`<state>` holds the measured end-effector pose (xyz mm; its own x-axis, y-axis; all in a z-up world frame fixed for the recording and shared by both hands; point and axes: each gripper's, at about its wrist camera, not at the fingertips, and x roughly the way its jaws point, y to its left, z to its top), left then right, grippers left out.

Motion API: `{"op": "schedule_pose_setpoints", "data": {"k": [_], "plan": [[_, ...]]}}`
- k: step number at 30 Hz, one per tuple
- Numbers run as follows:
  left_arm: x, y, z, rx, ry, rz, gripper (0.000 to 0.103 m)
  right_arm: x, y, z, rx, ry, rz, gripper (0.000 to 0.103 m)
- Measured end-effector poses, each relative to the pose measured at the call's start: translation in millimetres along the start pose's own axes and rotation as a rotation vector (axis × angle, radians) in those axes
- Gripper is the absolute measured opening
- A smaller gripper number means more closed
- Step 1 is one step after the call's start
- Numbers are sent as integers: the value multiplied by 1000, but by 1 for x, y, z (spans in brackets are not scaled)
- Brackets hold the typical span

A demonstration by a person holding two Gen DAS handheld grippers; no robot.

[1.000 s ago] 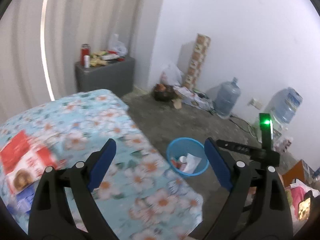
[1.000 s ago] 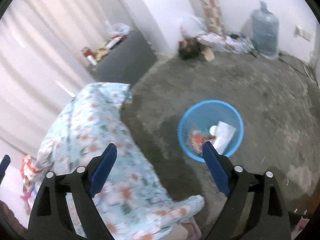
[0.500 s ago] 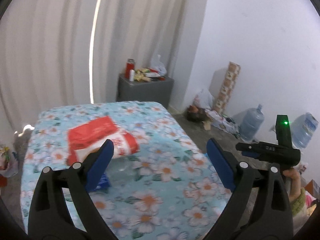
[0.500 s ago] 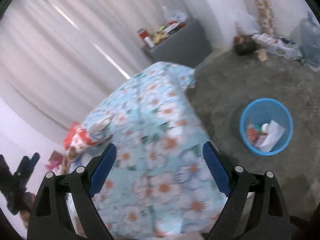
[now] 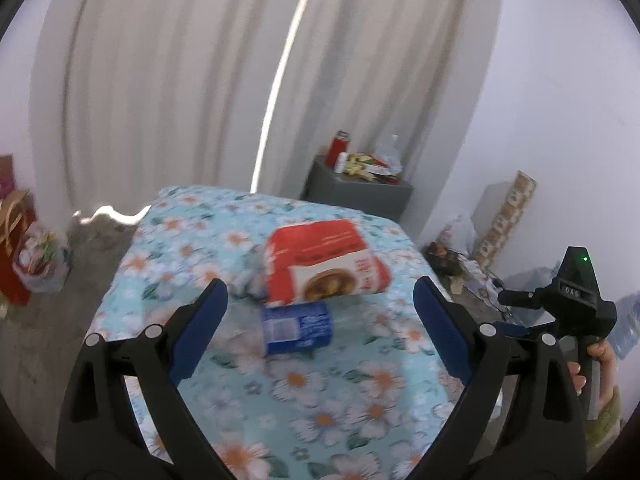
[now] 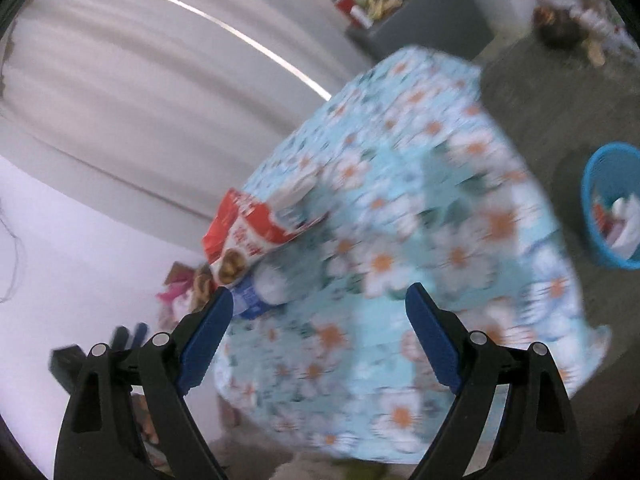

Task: Collect trash
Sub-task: 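Move both tools back to the bed toward the red snack bag and bottle, then grasp the red snack bag with the right tool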

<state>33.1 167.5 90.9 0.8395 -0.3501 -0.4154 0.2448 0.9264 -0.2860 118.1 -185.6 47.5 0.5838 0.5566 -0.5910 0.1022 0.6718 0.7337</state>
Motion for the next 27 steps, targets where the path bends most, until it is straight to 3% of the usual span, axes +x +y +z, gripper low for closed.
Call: {"op": "schedule_pose_setpoints", "data": {"k": [7, 10, 21, 24, 27], "plan": [[6, 45, -12, -99, 31, 48, 90, 57, 33, 10, 52, 112, 138, 86], [11, 53, -11, -124, 31, 33, 90, 79, 44, 15, 77, 142, 178, 86], [33, 48, -12, -114, 58, -23, 90, 138, 32, 48, 205, 180, 119, 85], [34, 48, -13, -112, 65, -22, 90, 146, 31, 49, 199, 198, 115, 71], [32, 49, -13, -106, 61, -12, 90, 146, 27, 49, 209, 200, 135, 48]]}}
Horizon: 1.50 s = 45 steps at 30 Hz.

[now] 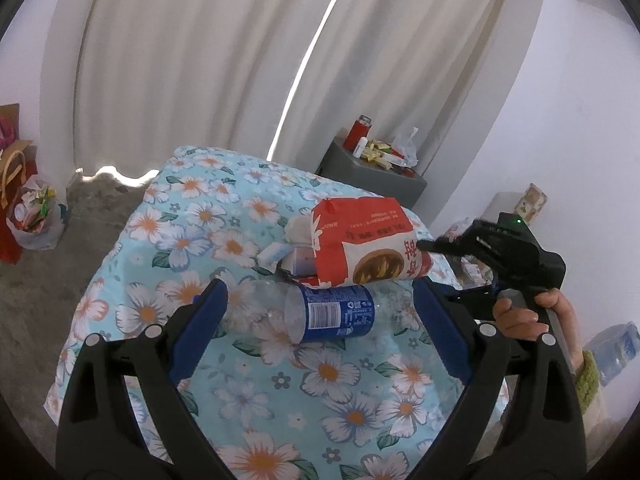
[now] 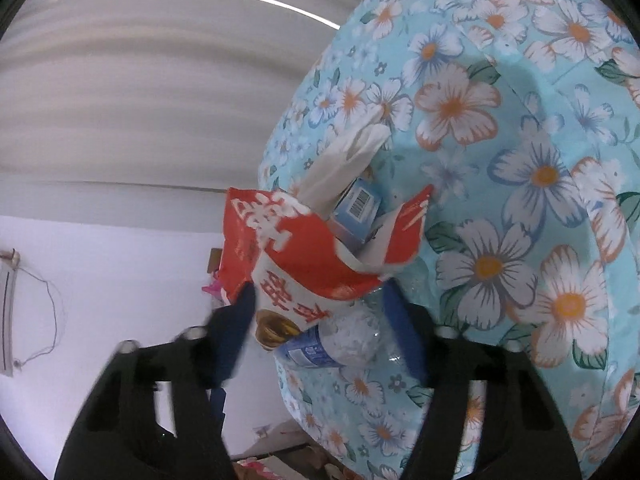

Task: Collect trash
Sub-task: 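Grasp the red snack bag with the right tool, then lift the red snack bag with the right tool while the left tool reaches for the white tissue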

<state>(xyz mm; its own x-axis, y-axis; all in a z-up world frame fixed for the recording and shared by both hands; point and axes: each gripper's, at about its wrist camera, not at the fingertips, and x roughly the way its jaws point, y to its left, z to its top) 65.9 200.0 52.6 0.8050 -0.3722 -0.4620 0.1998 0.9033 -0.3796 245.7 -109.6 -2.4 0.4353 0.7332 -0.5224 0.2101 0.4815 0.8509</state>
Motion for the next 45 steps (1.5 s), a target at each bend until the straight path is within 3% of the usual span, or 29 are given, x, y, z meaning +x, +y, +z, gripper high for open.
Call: {"op": "schedule_pose_setpoints", "data": {"k": [5, 8, 12, 13, 14, 15, 16, 21, 25, 27, 29, 32, 36, 40, 45], "plan": [[0, 0, 1, -2, 3, 6, 90, -19, -6, -2, 14, -10, 106, 11], [1, -3, 1, 5, 4, 1, 90, -33, -8, -1, 21, -25, 157, 5], [6, -9, 0, 12, 11, -12, 90, -51, -11, -2, 20, -26, 180, 6], [7, -9, -1, 13, 14, -13, 90, -51, -11, -2, 26, -24, 174, 7], [9, -11, -1, 16, 18, -15, 90, -50, -12, -1, 45, -7, 160, 20], [10, -12, -2, 17, 22, -17, 90, -48, -14, -1, 57, 6, 151, 34], [11, -13, -3, 16, 25, -18, 90, -46, -15, 1, 69, 9, 142, 61], [10, -15, -4, 11, 30, -24, 90, -15, -6, 13, 47, 71, 78, 75], [7, -14, -2, 9, 25, -14, 90, 9, -3, 20, 37, 97, 18, 75], [5, -13, -2, 6, 20, -8, 90, 14, -4, 24, 31, 71, 18, 68], [3, -11, -2, 6, 17, -3, 90, 15, -7, 24, 38, 59, 27, 50], [0, -7, -2, -2, 16, 8, 90, 11, -11, 23, 49, 47, 76, 38], [-1, -3, -1, -20, 14, 10, 90, -6, -11, 20, 58, 27, 159, 29], [-3, -4, -1, -12, 5, 5, 90, -52, -9, 15, 17, -27, 283, 28], [-3, -8, -1, 9, -2, -5, 90, -113, -24, -3, -47, -57, 376, 26]]}}
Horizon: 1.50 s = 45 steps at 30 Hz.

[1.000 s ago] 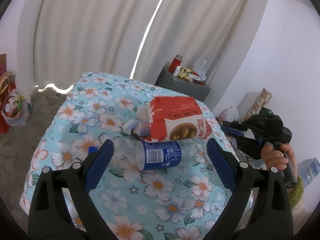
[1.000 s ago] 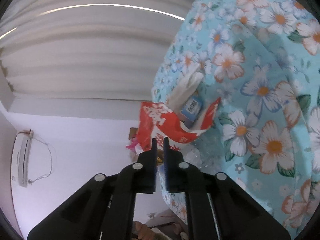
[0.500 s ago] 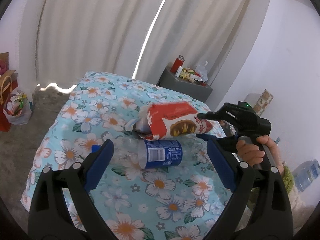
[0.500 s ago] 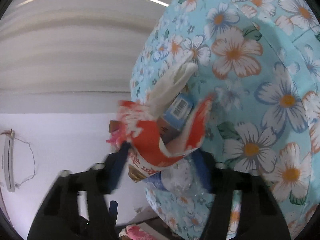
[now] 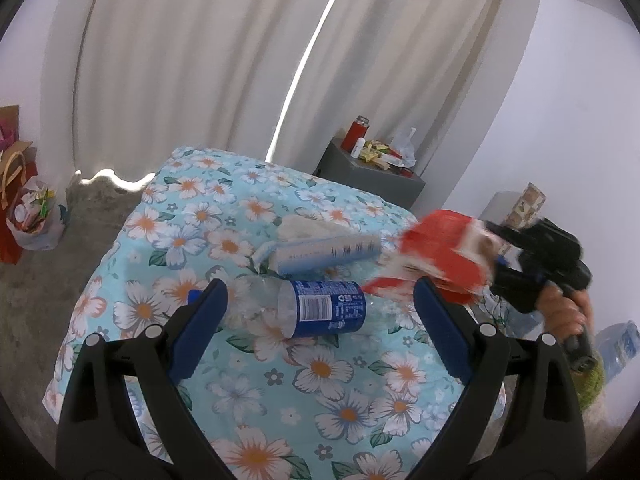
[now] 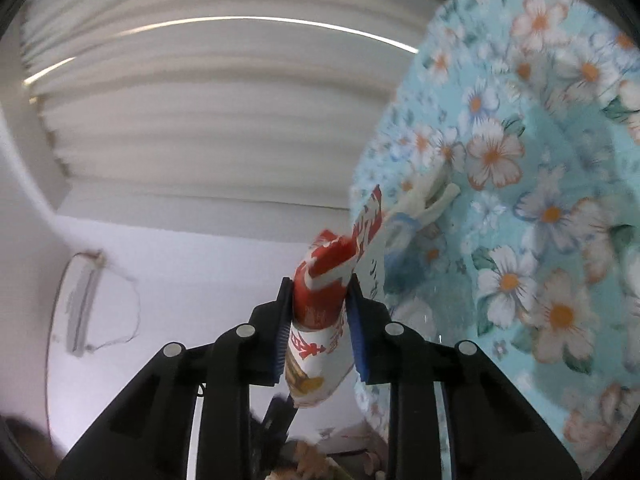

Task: Collect trash
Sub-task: 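Lift the red snack bag with the right tool while the left tool reaches for the white tissue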

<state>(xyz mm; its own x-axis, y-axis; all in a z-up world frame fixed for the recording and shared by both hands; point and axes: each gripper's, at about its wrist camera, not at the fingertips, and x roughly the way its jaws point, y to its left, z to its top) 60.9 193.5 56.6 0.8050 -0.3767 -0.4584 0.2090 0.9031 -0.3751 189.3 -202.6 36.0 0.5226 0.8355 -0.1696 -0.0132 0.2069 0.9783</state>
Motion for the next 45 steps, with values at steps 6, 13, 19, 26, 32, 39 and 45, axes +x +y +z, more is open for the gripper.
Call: {"op": "schedule_pose_setpoints", "data": {"k": [6, 13, 19, 26, 32, 39, 45], "plan": [[5, -15, -2, 25, 7, -74, 90, -51, -19, -33, -37, 78, 59, 26], [28, -75, -28, 106, 114, -335, 68, -63, -75, -49, -20, 201, -137, 26], [78, -144, -89, 281, 339, -441, 32, -61, -89, -42, -16, 186, -172, 30], [112, -159, -138, 350, 454, -352, 24, -74, -106, -58, 44, 78, -274, 44], [114, -154, -136, 332, 459, -364, 21, -75, -103, -93, 21, 41, -360, 44], [118, -154, -133, 342, 454, -375, 21, -63, -90, -123, -77, -11, -470, 36], [116, -152, -130, 306, 446, -401, 21, -63, -102, -116, -8, -14, -383, 29]]}}
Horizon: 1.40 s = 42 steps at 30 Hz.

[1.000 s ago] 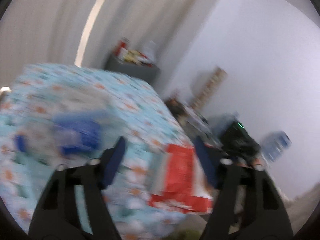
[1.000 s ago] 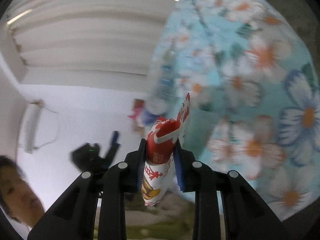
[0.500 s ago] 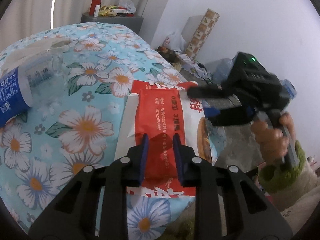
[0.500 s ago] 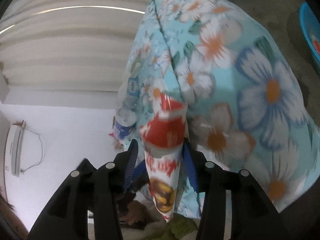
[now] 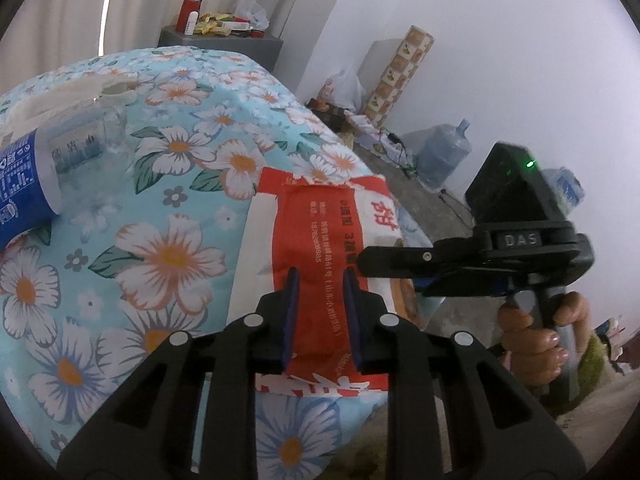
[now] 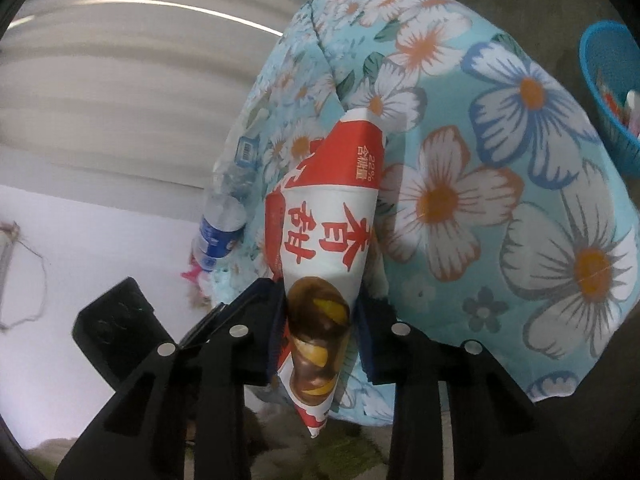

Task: Collect trash
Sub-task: 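Lift the red snack bag with the right tool while the left tool reaches for the white tissue, then grasp the white tissue on the bed with the left tool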

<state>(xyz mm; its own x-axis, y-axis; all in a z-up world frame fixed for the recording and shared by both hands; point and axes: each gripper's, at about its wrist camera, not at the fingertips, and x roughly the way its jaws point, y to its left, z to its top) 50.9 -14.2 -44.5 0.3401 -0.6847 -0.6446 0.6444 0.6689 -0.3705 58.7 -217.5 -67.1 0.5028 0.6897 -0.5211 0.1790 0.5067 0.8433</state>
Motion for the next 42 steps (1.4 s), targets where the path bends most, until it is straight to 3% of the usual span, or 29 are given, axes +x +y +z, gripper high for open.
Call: {"op": "schedule_pose_setpoints", "data": {"k": [5, 9, 18, 22, 26, 30, 32, 36, 42], "plan": [[-3, -3, 3, 10, -6, -6, 26, -3, -9, -2, 37, 3, 54, 25], [-10, -5, 5, 30, -22, 29, 38, -4, -14, -1, 55, 7, 72, 23], [-54, 2, 32, 19, -118, 72, 47, -3, 2, 8, -39, -4, 0, 22], [-92, 11, 62, 42, -233, 142, 54, -4, 0, 16, -33, -1, 10, 22], [-114, 36, 95, 26, -284, 260, 56, -6, -2, 19, -30, 3, 16, 22], [-110, 81, 128, -50, -216, 322, 59, -9, -7, 21, -15, 10, 27, 22], [-96, 102, 146, -62, -138, 327, 64, -9, -11, 23, -2, 17, 36, 22], [-62, 132, 178, -37, 11, 326, 68, -12, -15, 25, 3, 24, 37, 22], [-12, 163, 208, 50, 173, 345, 68, -14, -18, 28, 17, 29, 43, 23]]}}
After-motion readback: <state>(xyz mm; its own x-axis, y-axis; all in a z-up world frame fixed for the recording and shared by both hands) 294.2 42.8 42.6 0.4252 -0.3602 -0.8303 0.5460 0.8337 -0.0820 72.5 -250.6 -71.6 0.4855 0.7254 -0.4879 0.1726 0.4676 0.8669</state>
